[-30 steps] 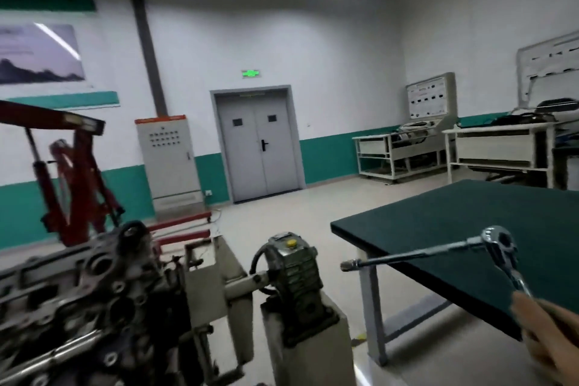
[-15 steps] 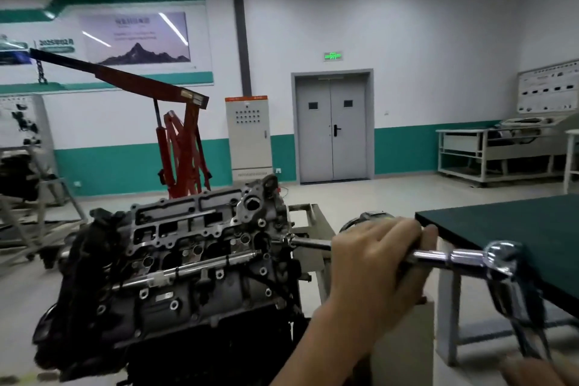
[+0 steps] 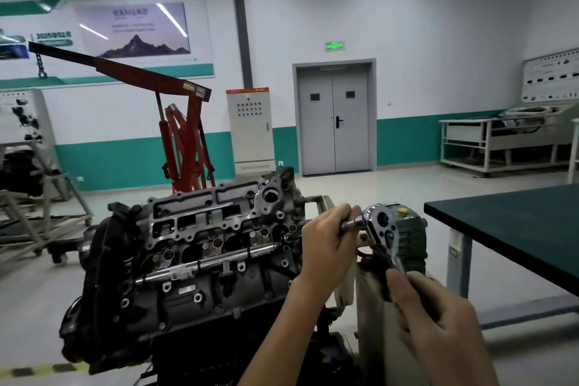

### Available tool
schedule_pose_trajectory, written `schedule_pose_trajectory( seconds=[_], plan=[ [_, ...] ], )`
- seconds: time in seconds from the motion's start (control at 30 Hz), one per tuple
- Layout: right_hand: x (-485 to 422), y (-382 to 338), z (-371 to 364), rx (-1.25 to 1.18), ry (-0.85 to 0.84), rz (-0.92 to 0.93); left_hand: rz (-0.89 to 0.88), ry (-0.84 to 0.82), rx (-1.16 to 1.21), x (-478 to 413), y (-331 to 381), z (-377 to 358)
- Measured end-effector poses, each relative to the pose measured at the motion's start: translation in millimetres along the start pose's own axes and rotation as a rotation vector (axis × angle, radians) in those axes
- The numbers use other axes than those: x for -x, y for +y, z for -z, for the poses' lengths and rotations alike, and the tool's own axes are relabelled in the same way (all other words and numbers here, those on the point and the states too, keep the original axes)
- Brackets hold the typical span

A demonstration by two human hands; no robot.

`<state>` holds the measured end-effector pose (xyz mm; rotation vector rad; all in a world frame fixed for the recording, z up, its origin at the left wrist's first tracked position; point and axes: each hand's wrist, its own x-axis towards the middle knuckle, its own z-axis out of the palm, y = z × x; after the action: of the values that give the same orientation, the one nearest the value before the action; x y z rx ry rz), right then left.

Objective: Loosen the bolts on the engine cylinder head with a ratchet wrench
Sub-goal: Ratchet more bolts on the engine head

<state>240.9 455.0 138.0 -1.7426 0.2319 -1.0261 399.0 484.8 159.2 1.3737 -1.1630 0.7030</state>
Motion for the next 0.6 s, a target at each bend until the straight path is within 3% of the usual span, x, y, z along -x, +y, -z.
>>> schedule_pose_trajectory(
  seconds=[0.33, 0.47, 0.6],
  plan=[
    [-15, -2, -32, 0.097, -0.029, 0.115, 0.048, -0.009, 0.055, -12, -17, 18],
    [4, 1, -46, -0.047, -0.052, -0.012, -0.007, -0.017, 0.083, -2, -16, 20],
    [8, 2, -52, -0.042, -0.014, -0.001, -0.024, -0.020, 0.072, 1, -18, 19]
  ],
)
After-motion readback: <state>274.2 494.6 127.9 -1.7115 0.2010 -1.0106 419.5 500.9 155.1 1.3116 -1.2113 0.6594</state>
